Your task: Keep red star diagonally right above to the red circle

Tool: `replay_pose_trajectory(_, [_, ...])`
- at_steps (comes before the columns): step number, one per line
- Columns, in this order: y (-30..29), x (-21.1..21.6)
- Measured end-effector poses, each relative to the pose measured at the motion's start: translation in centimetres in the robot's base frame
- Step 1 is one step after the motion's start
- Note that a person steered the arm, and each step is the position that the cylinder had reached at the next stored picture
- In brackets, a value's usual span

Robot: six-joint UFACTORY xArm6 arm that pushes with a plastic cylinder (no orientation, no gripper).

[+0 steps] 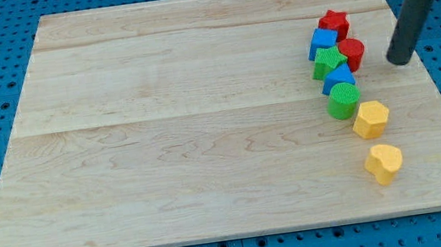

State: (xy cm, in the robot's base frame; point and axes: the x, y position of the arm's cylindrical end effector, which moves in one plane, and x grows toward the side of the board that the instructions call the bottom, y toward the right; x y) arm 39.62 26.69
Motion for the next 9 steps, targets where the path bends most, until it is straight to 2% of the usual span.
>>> replay_pose_trajectory(1, [-2.3,-1.6])
replay_pose_trajectory(2, [-6.0,-2.0])
replay_pose_trajectory(3, [-7.3,-2.0])
replay_pose_trajectory(4, [-2.2,-2.7])
replay_pose_trajectory(5, [2.4,-5.6])
replay_pose_trajectory(6, [3.1,-10.1])
replay_pose_trajectory(7, [-1.1,-12.9])
replay_pose_trajectory(8, [-7.2,-11.8])
replay_pose_trajectory(9, [-10.7,-8.4])
